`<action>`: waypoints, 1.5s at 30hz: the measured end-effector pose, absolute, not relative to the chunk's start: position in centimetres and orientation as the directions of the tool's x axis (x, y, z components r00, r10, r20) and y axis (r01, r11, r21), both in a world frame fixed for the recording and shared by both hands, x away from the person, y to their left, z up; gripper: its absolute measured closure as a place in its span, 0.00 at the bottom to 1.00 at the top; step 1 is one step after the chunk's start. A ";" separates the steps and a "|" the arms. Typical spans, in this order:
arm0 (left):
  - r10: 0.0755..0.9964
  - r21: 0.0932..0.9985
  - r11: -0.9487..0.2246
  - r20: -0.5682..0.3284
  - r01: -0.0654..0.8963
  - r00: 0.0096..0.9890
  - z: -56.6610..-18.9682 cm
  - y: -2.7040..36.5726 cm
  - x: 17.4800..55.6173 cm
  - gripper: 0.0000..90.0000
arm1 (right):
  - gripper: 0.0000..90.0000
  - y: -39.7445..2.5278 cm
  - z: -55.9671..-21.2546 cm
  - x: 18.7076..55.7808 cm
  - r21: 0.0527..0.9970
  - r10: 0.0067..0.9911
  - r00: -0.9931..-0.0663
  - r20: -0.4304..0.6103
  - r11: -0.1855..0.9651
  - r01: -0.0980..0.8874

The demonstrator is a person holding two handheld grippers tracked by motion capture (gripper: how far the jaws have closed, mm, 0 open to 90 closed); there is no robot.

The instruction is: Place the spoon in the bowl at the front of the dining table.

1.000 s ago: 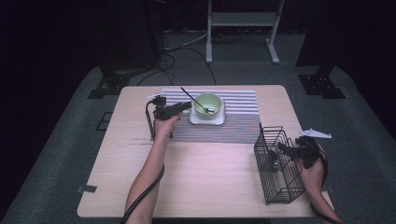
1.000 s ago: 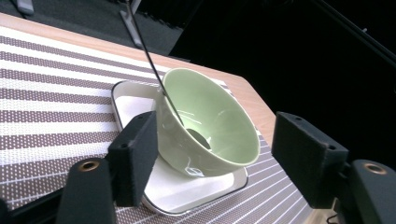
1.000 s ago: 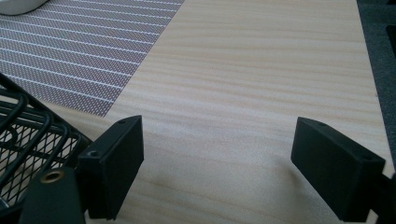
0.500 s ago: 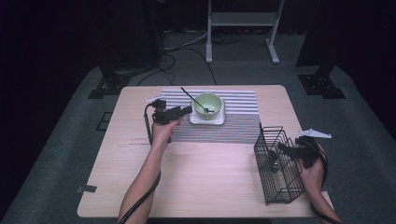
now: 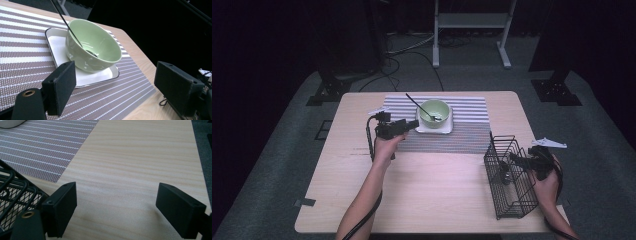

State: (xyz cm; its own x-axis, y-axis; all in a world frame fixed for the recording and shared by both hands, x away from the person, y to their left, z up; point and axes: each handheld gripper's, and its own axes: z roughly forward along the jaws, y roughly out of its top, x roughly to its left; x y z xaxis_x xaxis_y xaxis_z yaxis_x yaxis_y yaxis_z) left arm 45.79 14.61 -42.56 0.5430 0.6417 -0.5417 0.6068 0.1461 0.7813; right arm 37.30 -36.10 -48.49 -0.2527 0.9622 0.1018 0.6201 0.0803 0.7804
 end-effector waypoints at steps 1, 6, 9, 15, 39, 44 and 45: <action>0.641 0.783 0.145 -0.540 0.605 0.545 -42.6 14.6 45.7 0.15 | 0.18 -36.1 -48.5 37.3 0.780 0.962 -0.252 0.102 0.080 0.620; 0.642 0.783 0.131 -0.535 0.609 0.549 -42.8 14.3 45.0 0.12 | 0.18 -36.1 -48.5 37.3 0.780 0.962 -0.252 0.101 0.081 0.621; 0.641 0.781 0.131 -0.537 0.611 0.549 -42.9 14.1 44.6 0.11 | 0.18 -36.1 -48.5 37.3 0.780 0.962 -0.252 0.100 0.081 0.620; 0.637 0.781 0.120 -0.534 0.613 0.556 -43.0 13.7 43.9 0.10 | 0.18 -36.1 -48.5 37.3 0.780 0.962 -0.253 0.100 0.082 0.620; 0.638 0.791 0.088 -0.512 0.606 0.576 -43.3 13.4 40.6 0.10 | 0.18 -36.1 -48.5 37.3 0.781 0.963 -0.252 0.100 0.081 0.620; 0.636 0.793 0.077 -0.506 0.604 0.583 -43.2 13.2 39.8 0.10 | 0.18 -36.1 -48.5 37.3 0.781 0.962 -0.253 0.099 0.082 0.619; 0.636 0.793 0.077 -0.506 0.604 0.583 -43.2 13.2 39.8 0.10 | 0.18 -36.1 -48.5 37.3 0.781 0.962 -0.253 0.099 0.082 0.619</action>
